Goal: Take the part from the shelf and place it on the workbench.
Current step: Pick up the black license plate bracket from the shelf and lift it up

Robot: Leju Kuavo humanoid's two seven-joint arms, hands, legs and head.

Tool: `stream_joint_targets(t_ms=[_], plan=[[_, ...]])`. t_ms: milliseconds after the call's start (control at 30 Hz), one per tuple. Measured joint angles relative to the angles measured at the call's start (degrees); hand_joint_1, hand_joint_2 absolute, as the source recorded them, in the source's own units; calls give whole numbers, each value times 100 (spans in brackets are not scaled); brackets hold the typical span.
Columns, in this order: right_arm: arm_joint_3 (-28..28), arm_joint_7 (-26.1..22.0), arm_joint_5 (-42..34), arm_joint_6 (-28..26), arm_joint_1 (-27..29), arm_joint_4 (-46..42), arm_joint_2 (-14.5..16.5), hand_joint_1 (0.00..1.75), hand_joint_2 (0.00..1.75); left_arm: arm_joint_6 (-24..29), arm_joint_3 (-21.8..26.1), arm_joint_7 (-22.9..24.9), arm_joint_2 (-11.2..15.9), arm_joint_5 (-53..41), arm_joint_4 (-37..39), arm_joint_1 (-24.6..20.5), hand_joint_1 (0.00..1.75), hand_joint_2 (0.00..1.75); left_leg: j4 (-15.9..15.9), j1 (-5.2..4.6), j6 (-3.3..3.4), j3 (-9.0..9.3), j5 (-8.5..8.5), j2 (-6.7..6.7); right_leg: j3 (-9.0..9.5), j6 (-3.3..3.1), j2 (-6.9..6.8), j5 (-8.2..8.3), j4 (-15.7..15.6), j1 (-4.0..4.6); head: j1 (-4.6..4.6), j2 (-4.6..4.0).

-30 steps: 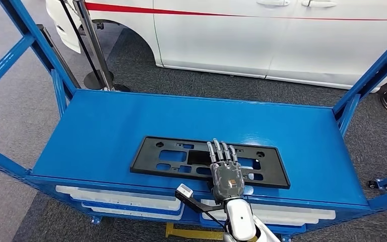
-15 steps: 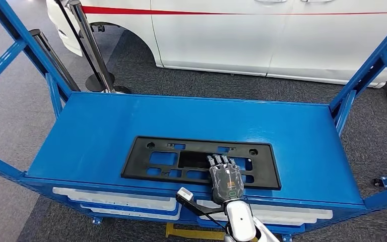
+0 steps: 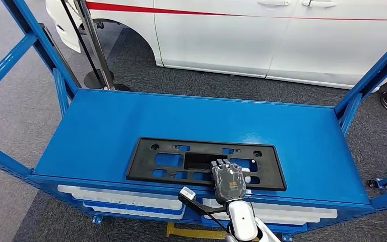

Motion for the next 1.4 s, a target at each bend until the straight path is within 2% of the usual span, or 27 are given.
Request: stream_joint_targets(t_ms=[67,133,200,267,300,333,400,433,467,500,567,633,667,733,800,867,933,967,1000,1033,1100,1133,1167,1233,1300,1333,1400], plan=[[-10,-5,0,0,-5,1,0,127,175,-1,-8,3,1,0,3,-2,0,0,12,-6,-12,21,-21,-10,342,-51,-1,392,-713,6,1,0],[-15,-14,0,-1,-14,2,3,127,175,-2,-15,3,-1,0,10,-6,0,0,36,-23,-54,15,-45,-17,602,-105,-1,563,-1285,34,0,0],[-16,-25,1,-3,-18,3,7,127,175,-3,-21,3,-1,0,15,-9,0,0,36,-33,-117,3,-48,-19,648,-133,4,554,-1419,63,-1,0],[-16,-33,1,-6,-20,1,17,130,175,-3,-32,3,2,0,17,-10,0,0,63,-22,-180,-5,-87,-17,674,-177,1,582,-1472,35,-1,0],[-16,-34,1,-6,-21,1,25,135,175,-3,-40,3,3,0,19,-12,0,0,185,-16,-213,-54,-178,-16,692,-210,-7,597,-1506,16,-1,0],[-16,-35,1,-5,-20,0,33,142,175,-3,-48,3,6,0,21,-13,0,0,418,-7,-244,-158,-324,-15,707,-240,-18,610,-1534,-2,-2,0],[-16,-37,1,-1,-17,3,41,159,175,-2,-57,7,18,0,24,-9,0,0,1132,6,-304,-491,-675,-13,709,-269,-35,612,-1538,-2,-4,0],[-17,-43,-1,5,-14,4,42,167,175,-2,-59,11,26,1,25,-4,0,0,1436,13,-326,-641,-774,-12,706,-269,-37,612,-1534,-3,-4,0],[-22,-56,-17,11,-11,5,44,171,175,-2,-62,16,33,3,25,1,0,0,1573,22,-342,-714,-766,-12,705,-266,-37,609,-1528,-5,-4,0],[-35,-87,-54,15,-8,4,50,174,175,-1,-65,21,37,8,26,5,0,0,1496,33,-352,-686,-652,-11,707,-258,-34,604,-1519,-9,-4,0],[-92,-217,-257,-5,8,-14,89,175,175,3,-72,25,40,28,26,5,0,0,805,57,-359,-365,-255,-8,716,-222,-22,578,-1487,-20,-4,0],[-183,-444,-708,-50,59,-110,143,175,175,10,-75,20,41,72,27,4,0,0,194,49,-324,-78,-52,-15,703,-164,-7,548,-1437,-1,-2,0],[-232,-585,-1020,-67,104,-214,165,175,175,13,-75,10,41,101,28,10,0,0,87,41,-292,-31,-51,-21,694,-135,-1,544,-1427,13,-1,0],[-308,-835,-1627,-80,192,-511,189,175,175,15,-75,-13,40,147,28,42,0,0,69,36,-210,-24,-49,-24,691,-81,14,555,-1441,29,1,0],[-357,-949,-1988,-80,247,-785,210,175,175,16,-74,-31,39,174,29,65,0,0,32,53,-122,-12,-18,-2,652,-33,17,449,-1321,21,1,0],[-392,-972,-2089,-67,304,-941,230,175,175,16,-73,-37,39,188,30,67,0,0,9,58,-50,-14,7,12,417,-3,10,108,-775,10,2,0],[-414,-991,-2099,-57,379,-1032,236,175,175,16,-73,-39,39,192,31,77,0,0,12,42,-26,-32,10,12,65,8,8,-226,-28,10,2,0],[-421,-1000,-2099,-57,410,-1069,236,175,175,16,-73,-39,39,194,31,84,0,0,13,34,-24,-36,11,11,-30,5,8,-256,167,10,1,0],[-428,-1005,-2099,-57,429,-1102,236,175,175,16,-73,-39,39,196,31,88,0,0,15,27,-24,-33,11,8,-15,-8,8,-170,142,12,1,0],[-433,-1007,-2099,-57,440,-1132,236,175,175,16,-73,-39,39,196,31,88,0,0,15,20,-26,-24,10,3,110,-33,7,9,-105,17,1,0],[-440,-1039,-2162,-63,452,-1196,238,175,175,16,-73,-39,36,199,32,86,0,0,21,1,-40,-5,1,-9,514,-114,5,382,-907,47,0,0],[-448,-1129,-2319,-74,461,-1242,244,175,175,16,-73,-40,32,212,33,86,0,0,26,-6,-58,-6,-2,-13,659,-147,3,481,-1215,66,0,0],[-463,-1290,-2616,-86,485,-1320,250,175,175,15,-73,-43,29,232,34,89,0,0,31,-10,-82,-10,-5,-13,737,-169,3,516,-1392,88,0,0],[-504,-1783,-3657,-78,579,-1641,262,175,175,14,-64,-67,22,306,36,98,0,0,24,-4,-148,-6,-3,-6,758,-190,11,518,-1471,107,1,0],[-535,-2229,-4974,-11,730,-2175,287,175,175,13,-43,-109,7,384,34,111,0,0,105,12,-212,-16,-91,0,798,-238,9,551,-1536,76,0,0],[-544,-2383,-5602,38,825,-2482,304,175,175,13,-26,-128,-6,415,33,114,0,0,283,16,-239,-85,-221,0,815,-266,0,566,-1568,51,-1,0],[-562,-2550,-6533,170,1069,-3067,325,175,175,21,18,-144,-25,469,33,121,0,0,956,30,-288,-384,-614,-2,810,-297,-25,573,-1580,37,-2,0]])
